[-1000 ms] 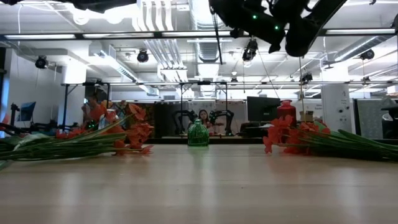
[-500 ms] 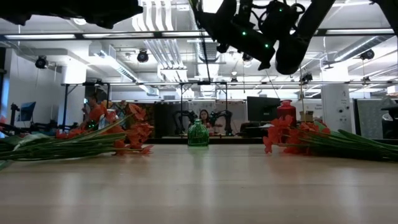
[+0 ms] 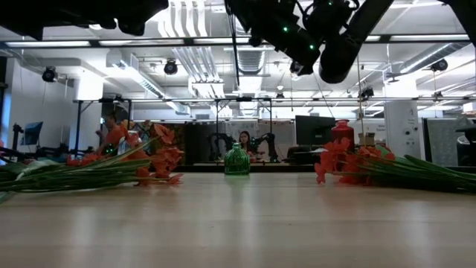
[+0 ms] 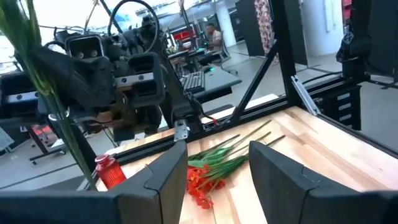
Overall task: Sort flowers into vase by color
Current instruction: Put the top left orange flower into the red vase
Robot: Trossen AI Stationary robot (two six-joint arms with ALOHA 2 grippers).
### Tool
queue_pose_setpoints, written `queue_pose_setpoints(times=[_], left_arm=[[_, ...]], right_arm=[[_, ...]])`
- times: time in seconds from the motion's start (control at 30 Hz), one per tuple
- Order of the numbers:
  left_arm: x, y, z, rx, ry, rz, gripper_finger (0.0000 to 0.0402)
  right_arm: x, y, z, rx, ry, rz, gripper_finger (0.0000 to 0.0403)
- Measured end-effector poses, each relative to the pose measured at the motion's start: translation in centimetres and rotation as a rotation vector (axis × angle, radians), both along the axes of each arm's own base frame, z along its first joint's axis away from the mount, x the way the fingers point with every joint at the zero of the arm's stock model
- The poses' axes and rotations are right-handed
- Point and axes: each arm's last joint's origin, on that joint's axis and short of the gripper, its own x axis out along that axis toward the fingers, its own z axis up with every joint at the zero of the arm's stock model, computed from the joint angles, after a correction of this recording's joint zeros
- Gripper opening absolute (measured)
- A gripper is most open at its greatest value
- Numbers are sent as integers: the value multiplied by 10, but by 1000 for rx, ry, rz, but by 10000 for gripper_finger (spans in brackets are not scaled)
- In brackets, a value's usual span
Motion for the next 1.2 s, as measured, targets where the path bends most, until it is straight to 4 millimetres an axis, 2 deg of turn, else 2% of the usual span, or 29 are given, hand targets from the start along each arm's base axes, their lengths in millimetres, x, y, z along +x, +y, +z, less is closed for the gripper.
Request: queue_pose_setpoints(times=[0.2, 0.47, 0.6, 0.77, 0.97, 1.2], left_arm=[[0, 2, 0, 1, -2, 12, 150], [-1, 5, 1, -3, -4, 87, 150], [-2, 5, 2, -6, -7, 87, 150], [-2, 6, 1, -6, 0, 120, 150], [-2, 7, 1, -7, -1, 143, 150], [-2, 7, 2, -9, -8, 144, 150]], right_arm=[[3, -6, 1, -43, -23, -109, 22], [-15, -42, 2, -16, -35, -365, 22], [-35, -57, 4, 25, -36, -458, 22], [-73, -67, 13, 130, -60, -454, 22], [-114, -57, 12, 156, -56, -499, 22], [-147, -42, 12, 119, -71, -651, 22]])
